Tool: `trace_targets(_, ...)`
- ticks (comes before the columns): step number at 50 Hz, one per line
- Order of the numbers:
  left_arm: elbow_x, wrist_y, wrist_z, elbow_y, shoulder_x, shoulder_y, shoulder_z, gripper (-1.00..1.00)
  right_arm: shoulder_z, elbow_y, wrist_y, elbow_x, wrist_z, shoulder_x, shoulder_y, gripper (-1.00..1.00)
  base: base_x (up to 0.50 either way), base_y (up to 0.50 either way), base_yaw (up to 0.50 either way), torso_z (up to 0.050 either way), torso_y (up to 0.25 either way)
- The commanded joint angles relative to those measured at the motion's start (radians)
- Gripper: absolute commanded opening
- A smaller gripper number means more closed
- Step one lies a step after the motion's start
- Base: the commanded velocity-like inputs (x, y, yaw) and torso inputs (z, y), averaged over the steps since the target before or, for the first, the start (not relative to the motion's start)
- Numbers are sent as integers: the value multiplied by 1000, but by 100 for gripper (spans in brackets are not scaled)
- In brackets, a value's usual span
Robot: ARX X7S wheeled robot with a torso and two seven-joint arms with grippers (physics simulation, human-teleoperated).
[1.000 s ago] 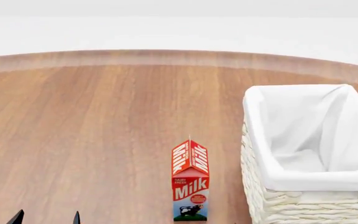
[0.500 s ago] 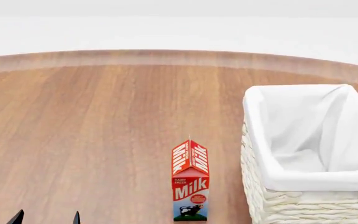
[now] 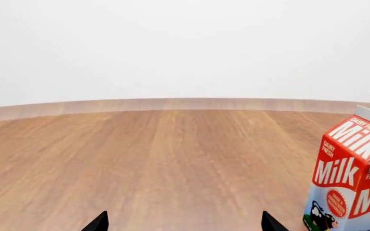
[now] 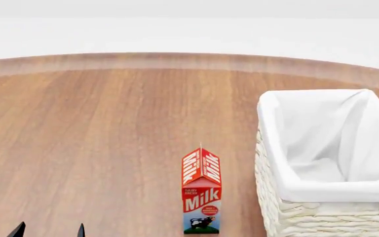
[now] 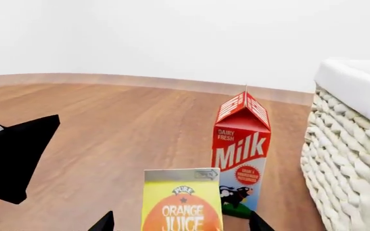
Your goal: Pick up the orange juice, and put it in the basket.
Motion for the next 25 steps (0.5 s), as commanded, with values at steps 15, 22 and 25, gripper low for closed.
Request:
trace_targets(15, -9, 3, -11, -1, -9, -2, 12, 100, -18, 104, -10, 16, 4, -20, 69, 100, 0, 0, 0, 0, 0)
trace_targets(22, -12, 4, -14, -1, -12, -3, 15, 100, -23, 120, -15, 18, 7, -22, 79, 100, 0, 0, 0, 0, 0)
trace_targets(25, -13, 4, -15, -1, -13, -3, 16, 100, -24, 140, -20, 19, 7, -26, 89, 100, 0, 0, 0, 0, 0)
